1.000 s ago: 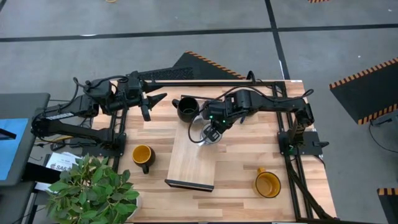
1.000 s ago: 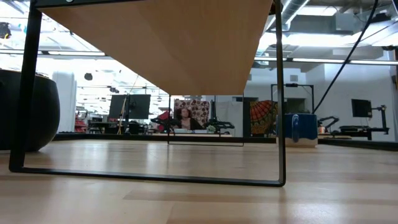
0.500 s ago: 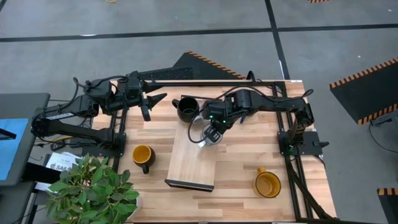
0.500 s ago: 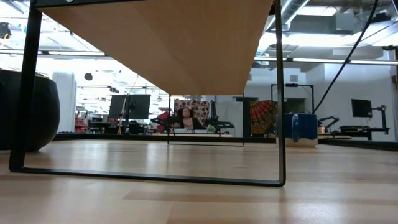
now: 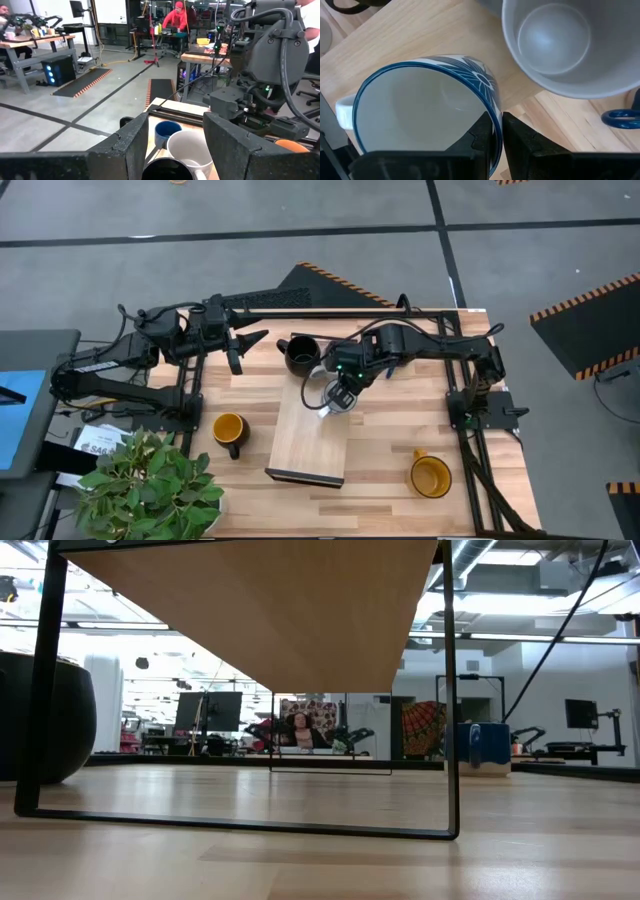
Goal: Place coffee mugs
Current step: Put the blue patterned mug on the shelf, then put the yellow-black mug on the shelf
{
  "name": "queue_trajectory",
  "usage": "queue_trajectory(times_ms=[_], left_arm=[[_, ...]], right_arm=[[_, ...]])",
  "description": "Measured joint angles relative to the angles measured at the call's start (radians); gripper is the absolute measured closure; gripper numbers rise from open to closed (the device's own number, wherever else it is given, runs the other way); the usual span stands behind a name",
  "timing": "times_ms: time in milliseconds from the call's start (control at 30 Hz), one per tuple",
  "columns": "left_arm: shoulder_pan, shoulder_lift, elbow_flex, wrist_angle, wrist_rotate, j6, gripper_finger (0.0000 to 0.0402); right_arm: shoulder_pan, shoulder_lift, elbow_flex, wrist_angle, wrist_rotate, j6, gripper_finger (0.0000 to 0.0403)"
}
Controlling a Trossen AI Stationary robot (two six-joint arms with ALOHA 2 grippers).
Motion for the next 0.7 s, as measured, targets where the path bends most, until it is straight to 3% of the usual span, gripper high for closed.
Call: queue_trajectory(times_ms=[233, 533, 700], left_arm=[[0.000, 0.000, 0.000, 0.000, 0.000, 0.000, 0.0228], [0.000, -0.001, 0.000, 0.000, 0.000, 0.000, 0.0228], [0.000, -0.001, 0.000, 0.000, 0.000, 0.000, 0.0228]], right_arm=[[0.002, 0.000, 0.000, 0.002, 0.001, 0.006, 0.0318], [0.008, -0.003, 0.000, 0.005, 0.006, 0.015, 0.0196], [0.001, -0.004, 0.000, 0.003, 0.005, 0.017, 0.0158]])
